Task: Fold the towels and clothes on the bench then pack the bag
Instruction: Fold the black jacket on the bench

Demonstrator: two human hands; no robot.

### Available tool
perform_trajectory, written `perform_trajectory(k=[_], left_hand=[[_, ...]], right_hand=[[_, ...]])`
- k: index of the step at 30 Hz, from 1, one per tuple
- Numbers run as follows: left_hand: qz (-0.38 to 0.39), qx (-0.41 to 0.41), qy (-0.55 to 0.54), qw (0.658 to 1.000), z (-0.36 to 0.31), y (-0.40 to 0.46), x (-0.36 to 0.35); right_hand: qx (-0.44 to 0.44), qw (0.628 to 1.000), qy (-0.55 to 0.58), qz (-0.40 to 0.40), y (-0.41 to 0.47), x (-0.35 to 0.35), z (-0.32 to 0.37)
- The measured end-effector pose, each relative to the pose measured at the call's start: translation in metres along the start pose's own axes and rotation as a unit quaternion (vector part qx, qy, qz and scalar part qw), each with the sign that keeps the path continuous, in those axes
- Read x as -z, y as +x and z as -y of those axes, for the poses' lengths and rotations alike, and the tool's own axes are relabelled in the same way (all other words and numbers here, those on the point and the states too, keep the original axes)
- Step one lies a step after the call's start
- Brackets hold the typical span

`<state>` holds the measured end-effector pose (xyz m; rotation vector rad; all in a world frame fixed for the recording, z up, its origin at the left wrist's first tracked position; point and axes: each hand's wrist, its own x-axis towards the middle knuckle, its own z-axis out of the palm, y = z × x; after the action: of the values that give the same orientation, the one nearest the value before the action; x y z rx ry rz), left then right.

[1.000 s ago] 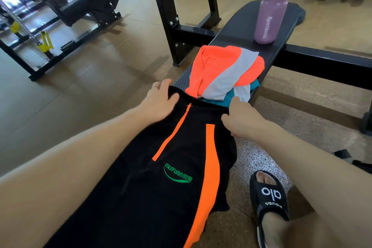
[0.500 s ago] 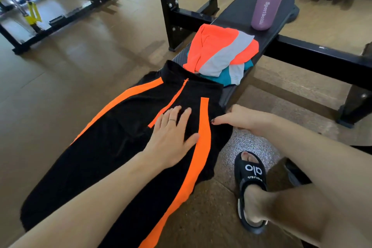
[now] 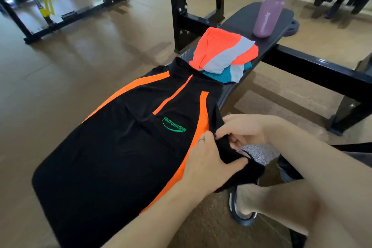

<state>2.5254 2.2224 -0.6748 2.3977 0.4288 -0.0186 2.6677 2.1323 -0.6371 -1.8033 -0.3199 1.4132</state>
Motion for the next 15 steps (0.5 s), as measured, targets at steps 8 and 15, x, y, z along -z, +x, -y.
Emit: perform_trajectory(k=[8, 15], left_hand=[[-0.054, 0.130, -0.165, 0.976, -0.004, -0.007, 0.008], [0.046, 0.150, -0.071, 0.985, 0.011, -0.006, 0.051]], right_hand=[[0.039, 0.989, 0.142, -0.001, 0.005, -0.027, 0.015], [0.063, 0.972, 0.211, -0.078, 0.018, -0.026, 0.020]])
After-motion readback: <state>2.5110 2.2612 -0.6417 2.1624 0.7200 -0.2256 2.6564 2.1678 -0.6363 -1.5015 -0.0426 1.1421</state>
